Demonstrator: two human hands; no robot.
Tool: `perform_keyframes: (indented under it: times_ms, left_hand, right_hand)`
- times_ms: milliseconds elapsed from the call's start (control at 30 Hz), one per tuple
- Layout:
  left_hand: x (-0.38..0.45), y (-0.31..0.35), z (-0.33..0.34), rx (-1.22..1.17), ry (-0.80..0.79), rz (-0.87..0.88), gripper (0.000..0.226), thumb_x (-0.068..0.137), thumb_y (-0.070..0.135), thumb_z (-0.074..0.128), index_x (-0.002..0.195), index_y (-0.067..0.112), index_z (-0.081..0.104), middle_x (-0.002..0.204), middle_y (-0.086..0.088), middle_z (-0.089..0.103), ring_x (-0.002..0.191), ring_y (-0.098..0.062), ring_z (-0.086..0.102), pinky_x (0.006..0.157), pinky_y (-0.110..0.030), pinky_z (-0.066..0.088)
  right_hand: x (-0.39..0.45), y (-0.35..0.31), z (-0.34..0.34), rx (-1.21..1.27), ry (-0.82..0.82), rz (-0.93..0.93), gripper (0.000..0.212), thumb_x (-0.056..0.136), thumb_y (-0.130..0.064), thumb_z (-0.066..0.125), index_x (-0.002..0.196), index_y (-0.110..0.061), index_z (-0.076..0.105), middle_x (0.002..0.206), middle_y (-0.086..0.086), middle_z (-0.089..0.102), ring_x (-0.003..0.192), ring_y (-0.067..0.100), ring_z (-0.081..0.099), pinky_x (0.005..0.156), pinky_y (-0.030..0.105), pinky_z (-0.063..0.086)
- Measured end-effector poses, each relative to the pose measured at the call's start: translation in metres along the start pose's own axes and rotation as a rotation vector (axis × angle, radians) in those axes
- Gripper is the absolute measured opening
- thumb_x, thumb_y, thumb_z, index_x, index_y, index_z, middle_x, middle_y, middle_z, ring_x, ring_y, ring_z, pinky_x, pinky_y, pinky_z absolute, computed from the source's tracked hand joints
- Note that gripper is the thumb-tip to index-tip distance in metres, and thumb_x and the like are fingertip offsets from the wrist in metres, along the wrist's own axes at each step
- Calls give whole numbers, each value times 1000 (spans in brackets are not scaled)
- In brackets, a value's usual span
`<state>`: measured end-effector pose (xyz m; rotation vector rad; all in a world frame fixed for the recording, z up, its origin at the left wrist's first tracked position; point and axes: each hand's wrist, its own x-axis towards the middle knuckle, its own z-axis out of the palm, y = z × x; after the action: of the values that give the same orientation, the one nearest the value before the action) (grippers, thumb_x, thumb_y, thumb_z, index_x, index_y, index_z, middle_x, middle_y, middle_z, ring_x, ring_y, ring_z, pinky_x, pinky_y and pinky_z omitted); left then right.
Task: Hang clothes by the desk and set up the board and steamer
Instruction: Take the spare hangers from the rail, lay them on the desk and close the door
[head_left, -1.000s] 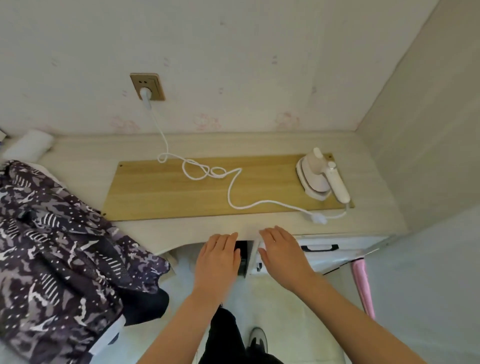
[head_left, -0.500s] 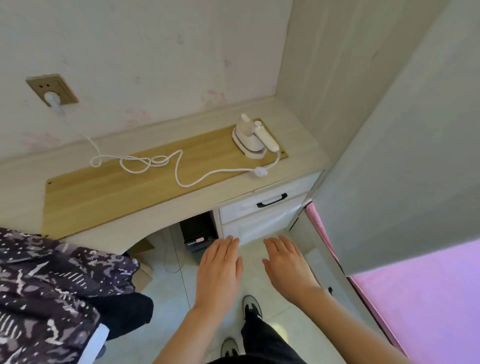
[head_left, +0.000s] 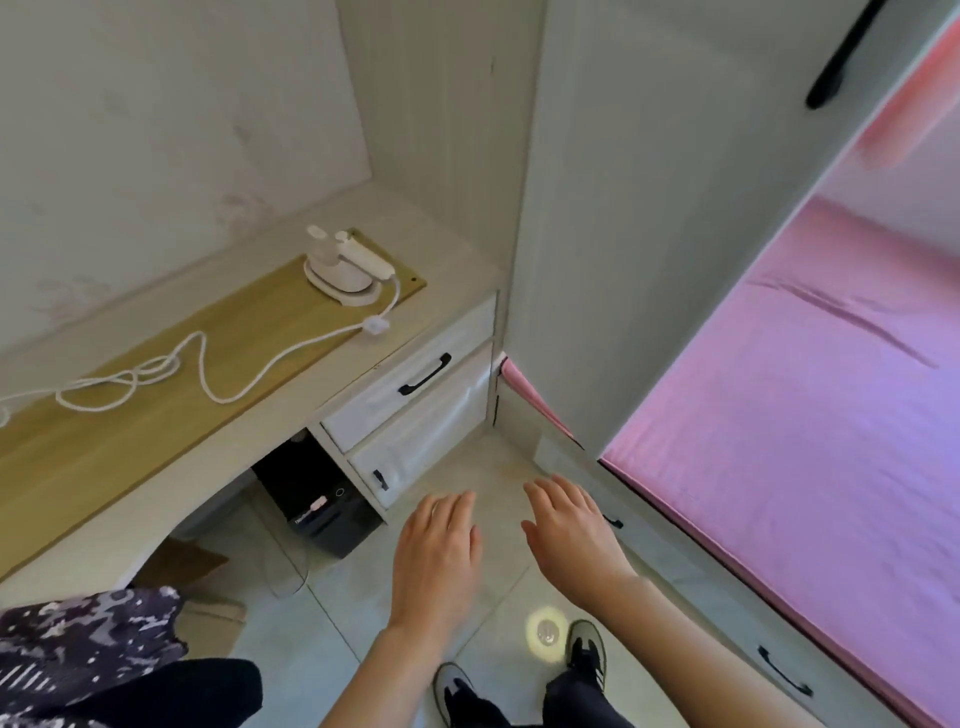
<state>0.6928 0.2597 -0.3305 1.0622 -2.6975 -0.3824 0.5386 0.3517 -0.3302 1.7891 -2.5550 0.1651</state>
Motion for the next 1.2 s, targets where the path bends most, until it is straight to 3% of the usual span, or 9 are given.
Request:
perform_keyframes:
  times_ms: [267, 500, 733, 867, 1000, 1200]
  left_hand:
    - [33, 81, 26, -19, -7, 171, 37, 86, 24, 65, 121, 13, 63, 114, 2, 67, 112, -19, 59, 92, -32, 51]
    - [72, 189, 71, -44, 10, 246, 42, 90, 33, 39, 114, 13, 67, 109, 2, 68, 109, -21, 60, 90, -32, 50]
    - [111, 297, 105, -79, 22, 236, 38, 88, 30, 43, 109, 12, 67, 107, 1, 69, 107, -20, 61, 91, -30, 49]
    - [139, 335, 113, -71, -6, 203, 28, 86, 20, 63, 112, 10, 65, 108, 0, 68, 105, -20, 60, 92, -32, 49]
    - [172, 358, 112, -64, -28, 201, 30, 89, 17, 59, 118, 11, 62, 114, -1, 65, 110, -20, 57, 96, -34, 48]
    - [239, 372, 109, -71, 12, 146, 29, 92, 17, 54, 119, 10, 60, 114, -1, 65, 107, -20, 55, 90, -34, 49]
  right_hand:
    - [-36, 84, -15, 47, 2, 169, 48, 76, -30, 76, 116, -8, 63, 111, 6, 68, 111, 32, 61, 93, 43, 51]
    - [-69, 198, -33, 28, 65, 223, 41, 71, -26, 78, 106, -8, 65, 103, 6, 68, 102, 32, 64, 85, 40, 55]
    - [-86, 316, -44, -20, 95, 221, 41, 70, -28, 81, 103, -9, 67, 100, 5, 69, 100, 32, 66, 83, 39, 55]
    - [-78, 364, -54, -5, 100, 206, 40, 73, -26, 78, 106, -7, 66, 101, 7, 68, 102, 34, 65, 84, 40, 55]
    - [-55, 396, -61, 8, 101, 198, 40, 77, -26, 76, 110, -5, 64, 104, 8, 68, 105, 34, 63, 86, 41, 54]
    - [1, 429, -69, 23, 102, 151, 39, 82, -27, 72, 113, -5, 63, 106, 8, 67, 107, 34, 62, 88, 40, 53]
